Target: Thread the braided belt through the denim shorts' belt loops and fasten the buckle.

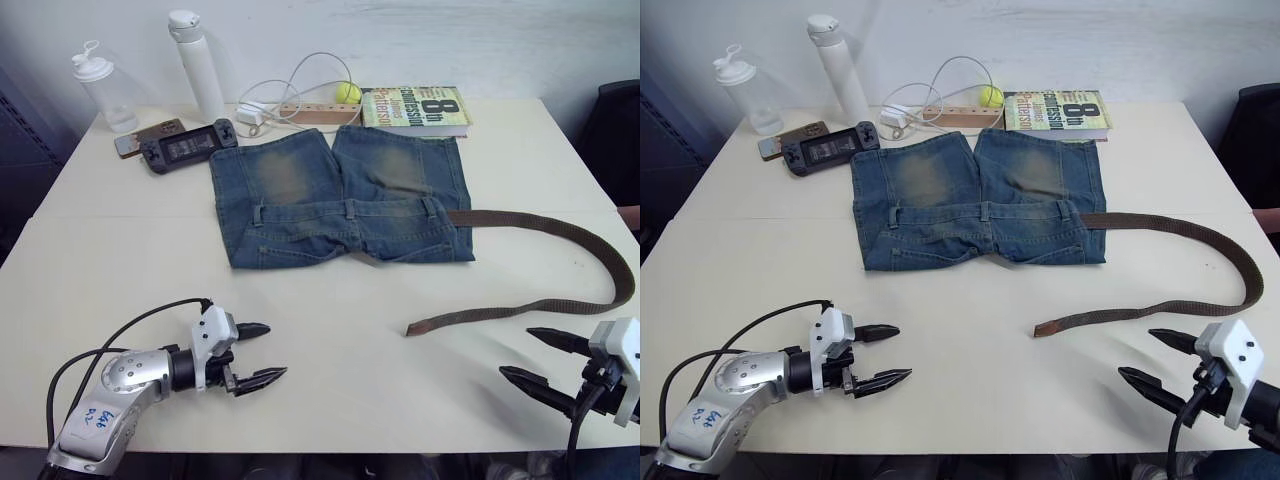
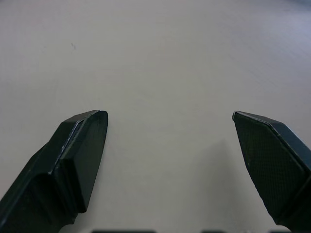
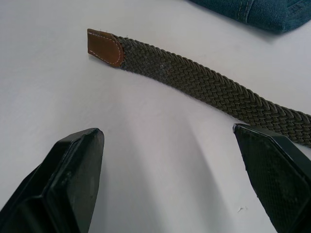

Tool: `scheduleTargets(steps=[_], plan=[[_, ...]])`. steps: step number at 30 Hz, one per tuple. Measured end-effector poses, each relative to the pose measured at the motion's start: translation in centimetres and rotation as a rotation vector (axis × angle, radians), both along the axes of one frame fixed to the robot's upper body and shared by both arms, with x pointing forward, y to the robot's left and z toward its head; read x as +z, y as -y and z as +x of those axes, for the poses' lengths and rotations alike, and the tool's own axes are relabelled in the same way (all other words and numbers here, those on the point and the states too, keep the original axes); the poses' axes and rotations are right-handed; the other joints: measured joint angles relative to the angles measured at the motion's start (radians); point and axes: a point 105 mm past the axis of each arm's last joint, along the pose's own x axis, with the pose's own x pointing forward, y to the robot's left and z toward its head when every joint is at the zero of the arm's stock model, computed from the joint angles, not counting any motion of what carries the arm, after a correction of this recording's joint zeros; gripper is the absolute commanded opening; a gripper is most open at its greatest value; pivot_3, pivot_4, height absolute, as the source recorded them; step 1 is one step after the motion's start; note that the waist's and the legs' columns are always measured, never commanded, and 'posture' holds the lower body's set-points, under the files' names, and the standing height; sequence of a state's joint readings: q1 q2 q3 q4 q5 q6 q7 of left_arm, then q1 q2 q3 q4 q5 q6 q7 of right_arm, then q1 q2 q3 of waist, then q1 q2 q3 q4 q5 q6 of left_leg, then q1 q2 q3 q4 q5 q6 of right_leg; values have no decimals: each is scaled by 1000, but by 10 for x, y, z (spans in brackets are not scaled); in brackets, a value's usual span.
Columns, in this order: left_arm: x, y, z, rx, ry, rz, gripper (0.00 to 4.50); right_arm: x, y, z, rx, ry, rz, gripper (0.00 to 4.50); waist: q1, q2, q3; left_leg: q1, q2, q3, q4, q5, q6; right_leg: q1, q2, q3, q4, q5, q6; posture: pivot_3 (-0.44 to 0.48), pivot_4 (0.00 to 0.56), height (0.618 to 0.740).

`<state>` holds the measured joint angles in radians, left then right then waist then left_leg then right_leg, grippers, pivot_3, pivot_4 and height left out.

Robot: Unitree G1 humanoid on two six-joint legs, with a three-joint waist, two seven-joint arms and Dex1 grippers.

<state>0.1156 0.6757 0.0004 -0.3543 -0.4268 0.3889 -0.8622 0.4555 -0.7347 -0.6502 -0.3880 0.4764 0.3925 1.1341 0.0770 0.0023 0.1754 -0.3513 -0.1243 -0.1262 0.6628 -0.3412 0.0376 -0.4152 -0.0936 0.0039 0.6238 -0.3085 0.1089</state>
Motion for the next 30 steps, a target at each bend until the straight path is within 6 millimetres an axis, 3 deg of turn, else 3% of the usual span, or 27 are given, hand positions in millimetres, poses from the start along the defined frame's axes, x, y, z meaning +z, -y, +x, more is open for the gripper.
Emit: scheduleTargets(steps=[5,10,15,19,26,29,30], plan=[[12,3,-5,-3,-43,-92,4478,7,0,11,27,23,16,4500,-9,0,0,0,0,1,1,0,0,0,0,1,1,0,0,0,150,740],[43,7,-4,-96,-64,-181,4478,30,-3,27,106,49,-44,4500,-19,0,0,0,0,-1,1,0,0,0,0,-1,2,-1,-1,0,150,740],[75,14,4,-286,61,-39,4478,42,-34,43,303,-12,-149,4500,-28,0,0,0,0,0,1,0,-1,0,0,-1,2,0,-1,0,150,740],[78,20,6,-362,76,13,4478,45,-55,58,394,-13,-207,4500,-35,0,0,-2,0,0,1,0,-1,-3,0,-1,2,0,-1,0,150,740],[70,21,6,-365,72,61,4478,23,-71,81,475,-64,-301,4500,-37,-1,1,-3,0,0,2,0,0,-4,0,-1,1,-1,-1,0,150,740],[64,23,5,-340,66,45,4500,-1,-63,91,481,-110,-367,3771,-38,-2,1,-3,0,0,2,0,-1,-4,0,-2,2,-1,-1,0,150,740],[64,24,6,-331,70,39,4500,-8,-58,95,473,-123,-392,3305,-36,-2,1,-4,0,0,2,0,-1,-5,0,-1,2,-1,-1,0,150,740]])
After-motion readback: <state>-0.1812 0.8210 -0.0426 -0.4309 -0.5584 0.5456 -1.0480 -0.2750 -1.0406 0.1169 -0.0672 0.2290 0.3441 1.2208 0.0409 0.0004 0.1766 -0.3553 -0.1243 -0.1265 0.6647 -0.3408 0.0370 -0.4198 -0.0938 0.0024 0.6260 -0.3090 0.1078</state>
